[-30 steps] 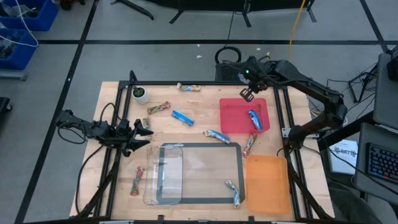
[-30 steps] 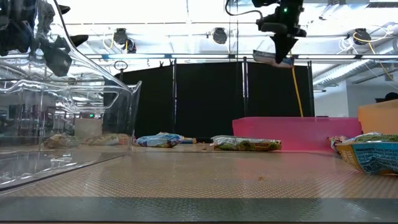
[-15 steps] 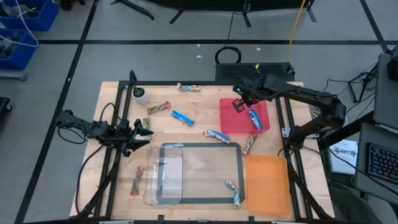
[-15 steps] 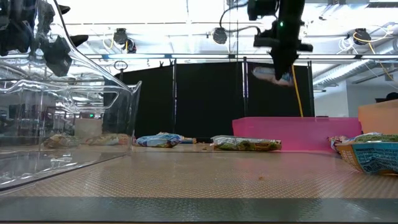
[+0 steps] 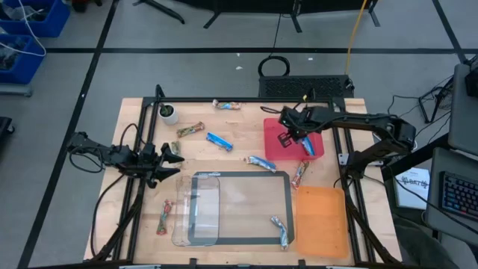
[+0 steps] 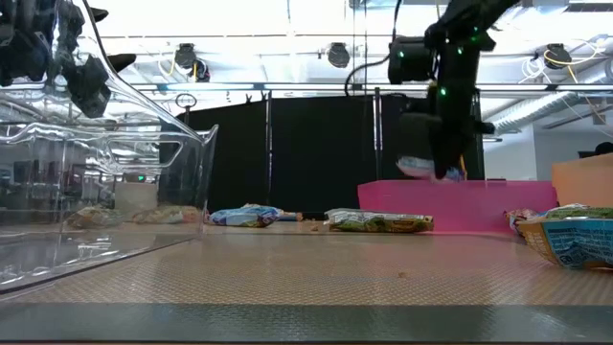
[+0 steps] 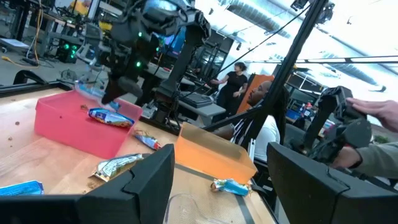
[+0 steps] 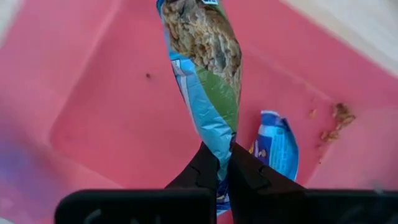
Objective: Pick and place Granola Bars by type
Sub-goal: Put the top blue granola bar into the red bin
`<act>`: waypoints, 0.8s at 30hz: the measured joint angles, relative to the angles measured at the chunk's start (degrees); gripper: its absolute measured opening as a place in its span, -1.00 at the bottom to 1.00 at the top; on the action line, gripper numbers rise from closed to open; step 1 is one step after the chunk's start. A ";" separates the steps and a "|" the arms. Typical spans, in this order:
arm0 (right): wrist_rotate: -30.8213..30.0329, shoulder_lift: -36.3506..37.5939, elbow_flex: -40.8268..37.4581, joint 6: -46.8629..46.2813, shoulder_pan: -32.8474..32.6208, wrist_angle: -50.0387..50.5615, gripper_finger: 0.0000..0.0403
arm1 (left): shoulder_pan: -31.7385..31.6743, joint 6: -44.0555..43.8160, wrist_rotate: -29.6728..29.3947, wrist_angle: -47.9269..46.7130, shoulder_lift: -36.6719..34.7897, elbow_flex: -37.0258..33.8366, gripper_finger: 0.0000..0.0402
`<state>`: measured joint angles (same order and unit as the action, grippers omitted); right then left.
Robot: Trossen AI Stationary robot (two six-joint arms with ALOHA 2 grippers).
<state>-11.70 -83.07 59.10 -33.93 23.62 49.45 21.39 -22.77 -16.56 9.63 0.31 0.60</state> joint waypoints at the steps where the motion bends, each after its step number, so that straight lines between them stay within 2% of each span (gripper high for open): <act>1: 0.00 0.02 -0.86 0.00 0.00 -0.58 -0.98 | -0.02 -0.01 0.00 0.00 -0.01 0.00 0.27; 16: 5.30 0.03 -12.01 -0.01 0.09 -11.63 -0.97 | -0.01 0.01 0.00 0.00 0.00 0.00 0.27; 19: 5.98 0.03 -12.40 0.09 0.36 -12.00 -0.87 | -0.01 0.01 0.01 0.00 0.00 0.00 0.27; 24: 6.04 0.04 -12.40 0.89 1.53 -13.67 -0.60 | -0.02 0.01 0.00 0.00 0.00 0.00 0.27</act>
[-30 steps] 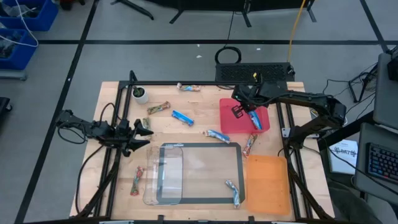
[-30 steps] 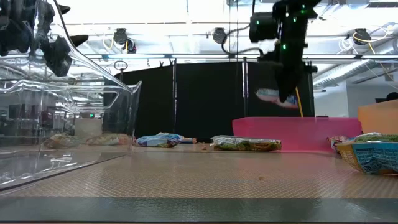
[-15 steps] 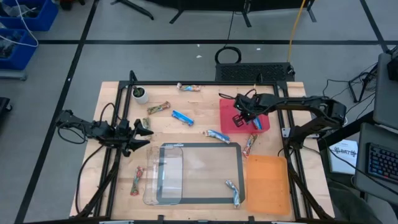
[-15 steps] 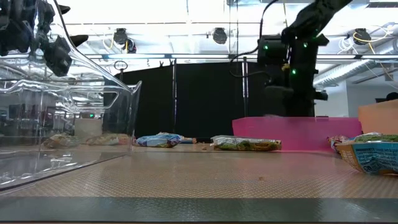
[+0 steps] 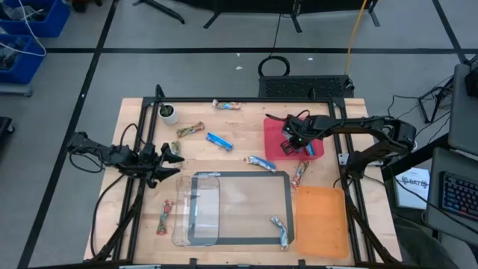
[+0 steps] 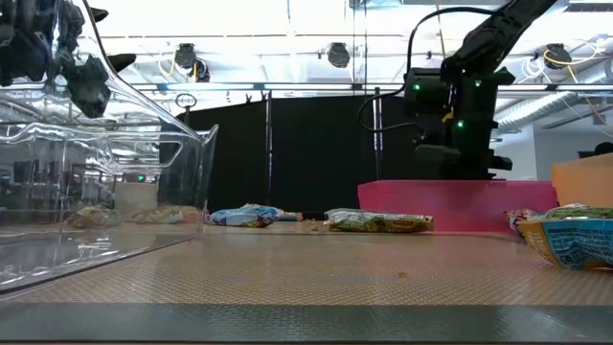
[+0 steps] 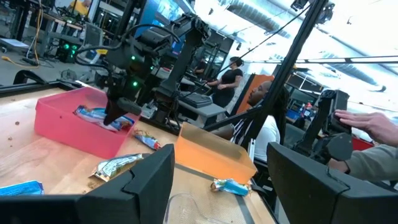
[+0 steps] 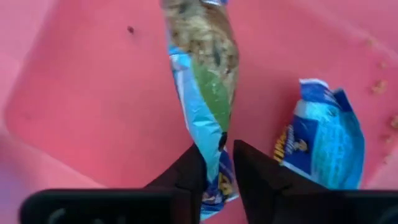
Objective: Pick and place Granola Bars by type
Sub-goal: Put the top blue granola bar into the red bin, then put the blue granola bar into the red bin
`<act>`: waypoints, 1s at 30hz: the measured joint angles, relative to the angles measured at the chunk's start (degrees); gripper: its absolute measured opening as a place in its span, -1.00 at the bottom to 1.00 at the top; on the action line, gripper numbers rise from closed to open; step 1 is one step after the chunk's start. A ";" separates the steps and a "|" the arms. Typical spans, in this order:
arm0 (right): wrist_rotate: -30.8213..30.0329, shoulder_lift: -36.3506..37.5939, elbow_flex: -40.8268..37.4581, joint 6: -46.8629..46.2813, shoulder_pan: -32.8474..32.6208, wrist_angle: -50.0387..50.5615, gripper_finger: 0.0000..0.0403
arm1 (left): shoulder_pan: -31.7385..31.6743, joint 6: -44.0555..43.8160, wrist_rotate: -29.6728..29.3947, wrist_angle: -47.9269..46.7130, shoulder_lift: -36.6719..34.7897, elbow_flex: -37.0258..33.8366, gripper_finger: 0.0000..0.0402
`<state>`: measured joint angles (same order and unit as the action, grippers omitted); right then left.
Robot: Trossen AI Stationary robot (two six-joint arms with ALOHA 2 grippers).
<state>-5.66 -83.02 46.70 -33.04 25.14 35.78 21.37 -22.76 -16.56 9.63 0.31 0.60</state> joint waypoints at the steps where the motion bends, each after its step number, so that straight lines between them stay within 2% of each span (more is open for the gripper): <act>1: 0.37 0.00 0.00 0.51 0.08 -0.62 -0.55 | 0.00 0.00 0.00 -0.02 -0.02 0.00 0.27; 5: 3.01 0.00 0.00 1.29 0.76 -2.94 -0.38 | 0.00 0.00 0.00 0.00 0.00 0.01 0.27; 15: 2.96 0.41 0.00 2.69 2.36 -4.07 -0.12 | 0.00 -0.02 0.00 0.00 0.00 0.00 0.27; 24: 2.83 7.41 2.19 5.26 4.53 -3.88 0.16 | 0.00 0.00 0.00 0.00 -0.01 0.00 0.27; 30: 3.31 11.57 7.33 6.27 4.95 -4.54 0.24 | 0.00 0.00 0.00 0.00 -0.02 0.00 0.27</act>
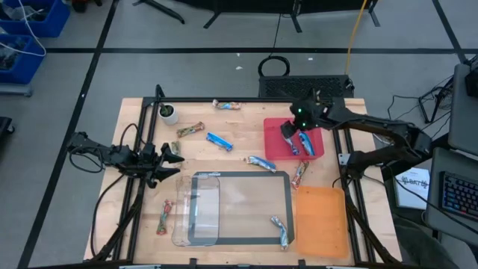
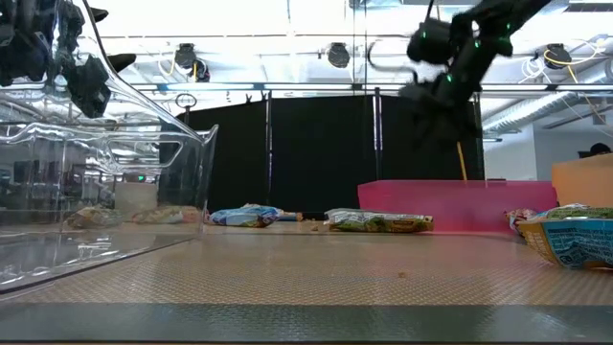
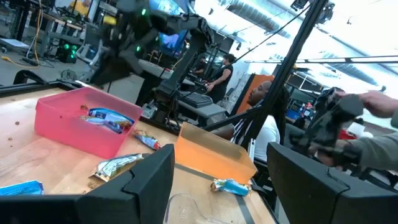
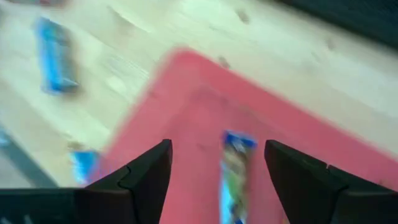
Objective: Pick and place Granola Bars by type
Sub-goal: Put the blue granola bar into the red bin
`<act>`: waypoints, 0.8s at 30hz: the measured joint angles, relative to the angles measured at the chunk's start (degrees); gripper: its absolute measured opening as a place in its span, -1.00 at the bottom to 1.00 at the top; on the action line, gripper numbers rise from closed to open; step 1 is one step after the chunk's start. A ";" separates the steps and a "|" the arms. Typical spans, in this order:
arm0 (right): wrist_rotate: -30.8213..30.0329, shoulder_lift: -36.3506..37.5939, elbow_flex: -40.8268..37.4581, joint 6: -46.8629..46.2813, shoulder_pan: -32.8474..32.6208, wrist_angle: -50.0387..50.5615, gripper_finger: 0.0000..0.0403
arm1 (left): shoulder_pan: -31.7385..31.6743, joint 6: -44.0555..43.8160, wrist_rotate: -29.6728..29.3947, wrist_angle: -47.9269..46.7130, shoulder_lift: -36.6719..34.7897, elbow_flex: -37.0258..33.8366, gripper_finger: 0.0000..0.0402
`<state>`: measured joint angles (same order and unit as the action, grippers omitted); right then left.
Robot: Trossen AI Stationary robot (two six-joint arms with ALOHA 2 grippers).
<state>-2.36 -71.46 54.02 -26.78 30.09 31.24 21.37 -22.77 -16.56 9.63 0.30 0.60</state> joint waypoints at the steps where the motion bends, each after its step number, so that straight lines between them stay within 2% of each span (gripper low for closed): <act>1: 0.77 0.37 1.28 0.86 -0.24 -0.03 0.24 | 0.02 0.00 0.00 0.00 0.02 0.01 0.27; 6: 0.76 0.59 9.09 5.13 -2.05 -1.44 0.23 | 0.00 0.00 0.00 0.00 0.02 0.01 0.27; 12: -0.76 -0.17 18.01 8.61 -3.58 -7.57 0.23 | 0.02 0.00 0.01 0.00 0.02 0.02 0.27; 21: -0.43 -7.21 34.68 15.05 -4.35 -5.28 0.23 | 0.01 0.00 0.02 0.01 0.02 0.01 0.27; 24: 1.31 -10.86 40.47 16.49 -4.70 -3.51 0.23 | 0.02 0.00 0.02 0.00 0.02 0.02 0.27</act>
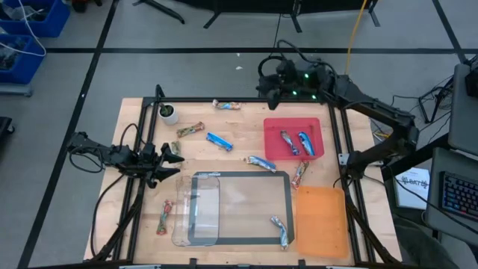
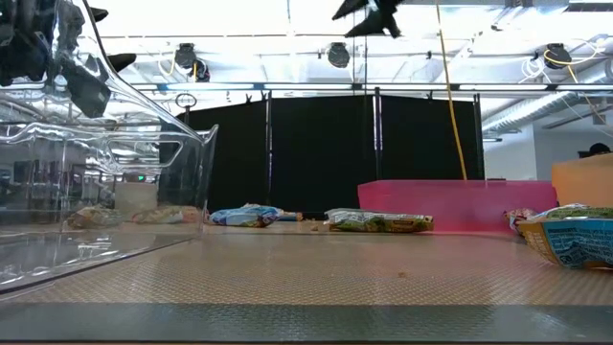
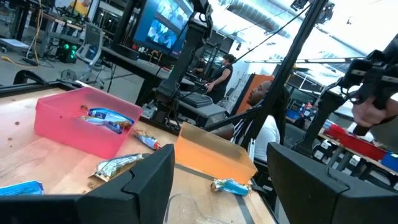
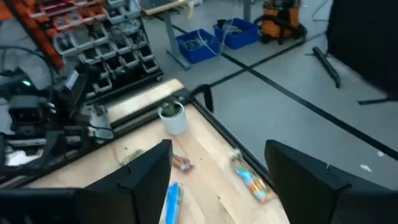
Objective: Pick and place Granola Bars by type
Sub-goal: Put the blue granola bar into the red bin
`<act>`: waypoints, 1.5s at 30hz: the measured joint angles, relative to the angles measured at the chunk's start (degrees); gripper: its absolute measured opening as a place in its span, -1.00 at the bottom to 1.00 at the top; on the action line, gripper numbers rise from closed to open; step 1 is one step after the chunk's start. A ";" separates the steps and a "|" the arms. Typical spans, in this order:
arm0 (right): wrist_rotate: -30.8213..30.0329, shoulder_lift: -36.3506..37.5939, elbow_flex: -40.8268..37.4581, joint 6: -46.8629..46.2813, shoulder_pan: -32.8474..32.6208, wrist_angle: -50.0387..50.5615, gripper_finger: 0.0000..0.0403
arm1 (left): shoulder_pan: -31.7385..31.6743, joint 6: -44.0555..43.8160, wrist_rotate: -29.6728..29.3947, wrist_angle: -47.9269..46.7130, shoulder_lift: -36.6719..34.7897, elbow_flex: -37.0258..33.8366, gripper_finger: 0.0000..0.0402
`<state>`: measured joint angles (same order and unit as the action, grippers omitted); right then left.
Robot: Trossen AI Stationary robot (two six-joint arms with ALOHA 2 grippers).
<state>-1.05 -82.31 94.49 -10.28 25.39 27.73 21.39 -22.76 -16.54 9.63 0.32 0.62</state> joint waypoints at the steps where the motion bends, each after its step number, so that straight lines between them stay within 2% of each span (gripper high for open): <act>1: 0.61 -1.24 1.98 0.47 -0.07 0.88 0.23 | 0.00 -0.02 -0.02 0.00 0.00 0.00 0.27; 9: 1.36 -10.18 14.19 5.73 -0.85 5.32 0.23 | -0.02 0.00 0.00 0.00 0.00 0.00 0.27; 15: 1.37 -15.88 19.29 8.50 -1.99 5.97 0.23 | -0.02 -0.01 -0.01 0.00 0.00 -0.01 0.27; 45: 1.14 -32.52 20.31 10.46 -7.74 3.51 0.23 | -0.02 0.00 -0.02 0.00 -0.01 0.00 0.27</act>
<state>0.09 -114.83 114.80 0.18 17.65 31.24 21.37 -22.76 -16.56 9.63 0.31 0.62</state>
